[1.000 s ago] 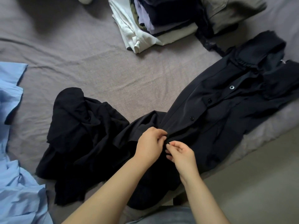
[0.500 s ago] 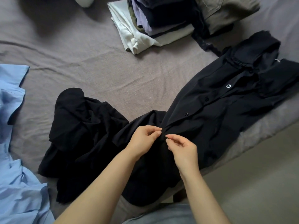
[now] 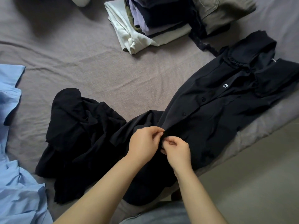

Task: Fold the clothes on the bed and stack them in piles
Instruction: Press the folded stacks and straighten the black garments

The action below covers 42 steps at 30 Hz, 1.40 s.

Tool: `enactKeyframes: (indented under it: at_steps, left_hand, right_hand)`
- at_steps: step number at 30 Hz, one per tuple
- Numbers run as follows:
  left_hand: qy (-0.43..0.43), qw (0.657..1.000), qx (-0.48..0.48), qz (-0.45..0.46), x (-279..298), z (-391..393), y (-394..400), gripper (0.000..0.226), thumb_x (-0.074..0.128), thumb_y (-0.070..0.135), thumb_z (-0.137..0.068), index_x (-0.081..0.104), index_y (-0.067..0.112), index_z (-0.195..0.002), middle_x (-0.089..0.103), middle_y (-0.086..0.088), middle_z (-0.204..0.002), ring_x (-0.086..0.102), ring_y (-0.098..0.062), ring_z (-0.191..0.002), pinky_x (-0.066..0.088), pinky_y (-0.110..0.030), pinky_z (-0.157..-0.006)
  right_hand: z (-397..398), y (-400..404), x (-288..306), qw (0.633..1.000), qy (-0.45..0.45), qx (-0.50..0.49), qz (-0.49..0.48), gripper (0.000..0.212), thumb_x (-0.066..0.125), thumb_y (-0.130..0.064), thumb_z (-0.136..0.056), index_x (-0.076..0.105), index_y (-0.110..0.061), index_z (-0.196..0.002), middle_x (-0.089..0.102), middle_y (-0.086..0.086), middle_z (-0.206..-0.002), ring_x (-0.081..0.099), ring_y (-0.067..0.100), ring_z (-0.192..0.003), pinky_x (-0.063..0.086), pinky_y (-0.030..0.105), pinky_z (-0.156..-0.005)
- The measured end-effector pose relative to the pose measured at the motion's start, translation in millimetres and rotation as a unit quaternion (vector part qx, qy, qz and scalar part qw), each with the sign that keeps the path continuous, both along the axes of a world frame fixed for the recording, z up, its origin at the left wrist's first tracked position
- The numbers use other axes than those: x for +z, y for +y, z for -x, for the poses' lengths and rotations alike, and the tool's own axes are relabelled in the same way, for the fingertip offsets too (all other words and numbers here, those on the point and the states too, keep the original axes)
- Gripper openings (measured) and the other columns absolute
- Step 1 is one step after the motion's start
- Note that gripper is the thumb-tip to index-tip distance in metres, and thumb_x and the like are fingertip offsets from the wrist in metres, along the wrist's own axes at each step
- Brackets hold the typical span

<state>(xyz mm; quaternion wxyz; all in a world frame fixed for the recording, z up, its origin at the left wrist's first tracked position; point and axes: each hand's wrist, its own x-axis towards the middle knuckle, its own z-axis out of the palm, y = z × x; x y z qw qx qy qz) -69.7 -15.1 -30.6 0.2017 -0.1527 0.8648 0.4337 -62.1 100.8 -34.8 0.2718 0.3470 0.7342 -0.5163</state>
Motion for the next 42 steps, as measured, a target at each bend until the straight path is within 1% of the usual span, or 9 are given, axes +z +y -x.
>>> enactKeyframes:
  at_steps: [2,5,9,14,24,28,33,36,42]
  left_hand:
    - [-0.002,1.000,0.003,0.004,-3,-7,3,0.019,0.060,0.027,-0.091,0.072,0.028,-0.106,0.074,0.010,-0.095,0.068,-0.007,-0.090,0.051,-0.030,-0.085]
    - [-0.013,0.999,0.018,-0.046,-8,-17,3,0.024,0.066,0.022,-0.087,0.071,0.029,-0.109,0.073,0.013,-0.099,0.066,-0.001,-0.093,0.053,-0.030,-0.088]
    - [-0.022,0.994,0.089,-0.057,-11,-24,6,0.020,0.070,0.020,-0.085,0.073,0.028,-0.103,0.072,0.017,-0.093,0.065,0.004,-0.090,0.053,-0.027,-0.088]
    - [-0.044,0.984,0.168,-0.037,-9,-17,5,0.013,0.070,0.027,-0.085,0.071,0.025,-0.098,0.066,0.018,-0.084,0.063,0.005,-0.082,0.046,-0.012,-0.076]
    - [-0.056,0.991,0.113,-0.050,-3,-17,5,0.013,0.069,0.026,-0.085,0.074,0.026,-0.096,0.071,0.015,-0.082,0.065,0.004,-0.081,0.053,-0.023,-0.080]
    - [-0.045,0.995,0.085,-0.024,-2,-24,8,0.013,0.069,0.026,-0.085,0.075,0.028,-0.096,0.072,0.015,-0.083,0.066,0.002,-0.078,0.053,-0.025,-0.079]
    - [-0.038,0.965,0.227,-0.125,-2,-32,11,0.013,0.069,0.019,-0.086,0.076,0.023,-0.096,0.074,0.014,-0.084,0.067,0.004,-0.082,0.052,-0.016,-0.079]
    - [-0.030,0.956,0.252,-0.148,-1,-34,14,0.013,0.069,0.017,-0.087,0.075,0.024,-0.095,0.073,0.015,-0.081,0.068,0.003,-0.081,0.050,-0.013,-0.075]
    - [0.058,0.980,0.183,-0.058,-7,-40,17,0.013,0.068,0.018,-0.087,0.075,0.025,-0.095,0.072,0.014,-0.086,0.066,0.000,-0.076,0.054,-0.025,-0.077]
  right_hand:
    - [5,-4,1,0.983,-0.042,-0.138,0.112,0.012,0.057,0.000,-0.092,0.066,-0.007,-0.096,0.068,0.010,-0.091,0.066,0.019,-0.087,0.058,0.028,-0.071]
    - [6,-3,0,0.970,-0.055,-0.189,0.140,0.011,0.052,-0.001,-0.096,0.062,-0.006,-0.099,0.065,0.015,-0.101,0.064,0.021,-0.096,0.059,0.026,-0.067]
    - [2,-2,2,0.975,-0.051,-0.178,0.124,0.010,0.053,-0.003,-0.096,0.062,-0.003,-0.100,0.064,0.015,-0.099,0.065,0.019,-0.093,0.059,0.030,-0.072]
    - [-2,0,9,0.987,0.000,-0.119,0.106,0.012,0.058,-0.003,-0.093,0.065,-0.011,-0.090,0.063,0.012,-0.093,0.062,0.012,-0.083,0.060,0.029,-0.069]
    - [-2,-1,16,0.982,0.014,-0.134,0.131,0.012,0.059,-0.001,-0.091,0.069,-0.008,-0.090,0.065,0.014,-0.087,0.063,0.013,-0.080,0.060,0.033,-0.075]
    - [-2,-3,16,0.979,0.025,-0.164,0.122,0.011,0.060,-0.001,-0.091,0.068,-0.009,-0.091,0.066,0.011,-0.082,0.066,0.011,-0.074,0.060,0.027,-0.070]
    - [2,-5,16,0.987,0.022,-0.103,0.120,0.012,0.060,0.001,-0.090,0.068,-0.008,-0.087,0.066,0.009,-0.080,0.065,0.006,-0.069,0.059,0.025,-0.069]
    - [1,-5,16,0.989,0.019,-0.089,0.118,0.015,0.060,0.001,-0.090,0.068,-0.011,-0.085,0.066,0.009,-0.081,0.065,0.007,-0.069,0.059,0.026,-0.071]
    - [-2,-9,12,0.989,0.018,-0.115,0.088,0.011,0.061,0.002,-0.089,0.066,-0.008,-0.088,0.067,0.011,-0.081,0.067,0.010,-0.071,0.059,0.024,-0.066]
